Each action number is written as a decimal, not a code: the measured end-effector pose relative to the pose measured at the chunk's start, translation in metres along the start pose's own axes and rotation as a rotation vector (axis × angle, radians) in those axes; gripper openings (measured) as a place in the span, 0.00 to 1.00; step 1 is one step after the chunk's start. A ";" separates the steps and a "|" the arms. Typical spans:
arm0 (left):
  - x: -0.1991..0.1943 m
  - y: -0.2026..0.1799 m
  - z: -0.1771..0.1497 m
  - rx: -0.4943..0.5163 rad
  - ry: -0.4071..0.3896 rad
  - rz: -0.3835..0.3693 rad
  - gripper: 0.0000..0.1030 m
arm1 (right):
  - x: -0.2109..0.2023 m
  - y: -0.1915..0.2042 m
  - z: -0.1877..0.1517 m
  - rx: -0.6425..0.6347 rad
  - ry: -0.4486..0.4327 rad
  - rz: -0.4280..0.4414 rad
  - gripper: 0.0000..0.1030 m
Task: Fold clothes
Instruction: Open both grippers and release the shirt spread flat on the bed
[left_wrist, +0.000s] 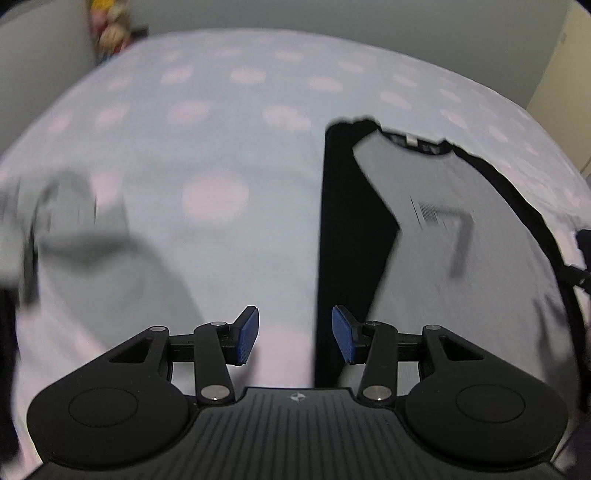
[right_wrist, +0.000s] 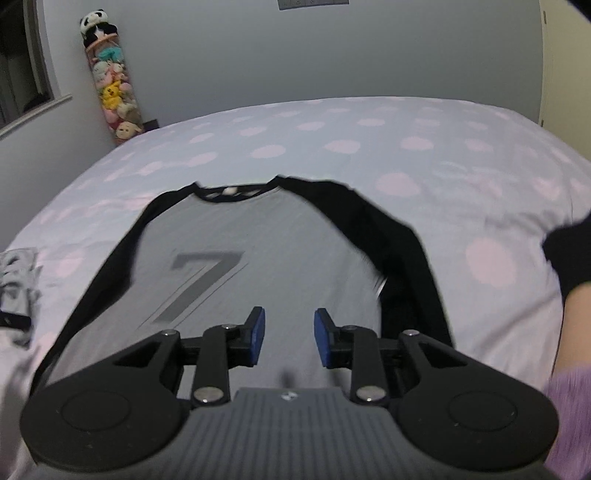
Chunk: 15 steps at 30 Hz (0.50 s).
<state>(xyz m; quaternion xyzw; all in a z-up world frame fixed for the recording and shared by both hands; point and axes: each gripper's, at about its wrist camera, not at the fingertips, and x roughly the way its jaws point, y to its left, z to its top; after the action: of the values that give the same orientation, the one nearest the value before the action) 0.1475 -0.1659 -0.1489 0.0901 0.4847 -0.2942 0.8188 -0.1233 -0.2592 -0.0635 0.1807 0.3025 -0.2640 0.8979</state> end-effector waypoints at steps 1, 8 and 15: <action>-0.002 -0.001 -0.009 -0.014 0.001 -0.006 0.41 | -0.007 0.004 -0.008 -0.002 -0.012 0.008 0.34; 0.009 -0.003 -0.055 -0.013 0.005 0.058 0.30 | -0.032 0.024 -0.052 -0.035 -0.060 0.052 0.37; 0.015 0.001 -0.062 -0.060 -0.019 0.011 0.17 | -0.031 0.032 -0.063 -0.076 -0.067 0.060 0.41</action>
<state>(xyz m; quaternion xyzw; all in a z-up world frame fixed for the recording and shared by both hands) 0.1077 -0.1440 -0.1939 0.0651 0.4853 -0.2759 0.8271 -0.1537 -0.1921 -0.0857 0.1464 0.2765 -0.2313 0.9212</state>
